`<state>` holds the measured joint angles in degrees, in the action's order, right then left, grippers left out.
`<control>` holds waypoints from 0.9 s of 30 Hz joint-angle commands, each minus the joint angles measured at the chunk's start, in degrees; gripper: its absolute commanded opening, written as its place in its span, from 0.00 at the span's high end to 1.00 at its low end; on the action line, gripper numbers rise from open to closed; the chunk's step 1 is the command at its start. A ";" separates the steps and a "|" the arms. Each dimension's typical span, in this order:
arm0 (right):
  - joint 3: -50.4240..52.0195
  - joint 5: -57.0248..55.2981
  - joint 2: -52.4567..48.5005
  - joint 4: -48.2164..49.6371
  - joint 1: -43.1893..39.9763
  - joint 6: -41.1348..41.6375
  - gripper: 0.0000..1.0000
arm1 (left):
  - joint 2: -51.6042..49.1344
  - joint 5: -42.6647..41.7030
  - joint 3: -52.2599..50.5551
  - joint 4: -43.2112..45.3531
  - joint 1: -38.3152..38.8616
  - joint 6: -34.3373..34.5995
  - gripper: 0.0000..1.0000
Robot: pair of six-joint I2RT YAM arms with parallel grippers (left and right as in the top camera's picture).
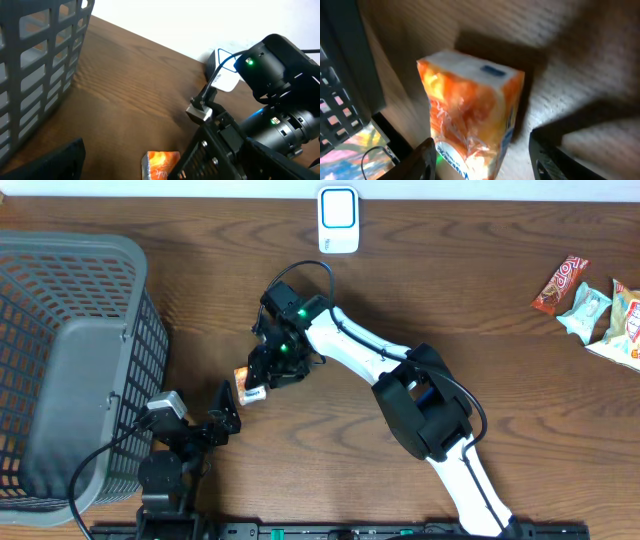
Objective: Scan the item barcode
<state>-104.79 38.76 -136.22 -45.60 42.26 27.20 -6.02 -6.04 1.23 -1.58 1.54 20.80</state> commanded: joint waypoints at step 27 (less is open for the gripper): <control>9.97 4.46 0.22 0.07 -7.37 -18.23 0.99 | 0.00 -0.52 -1.01 -1.81 -0.24 0.52 0.02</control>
<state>-96.33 44.75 -134.41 -42.28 38.57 19.16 -6.02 -6.02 1.23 -1.58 1.56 20.82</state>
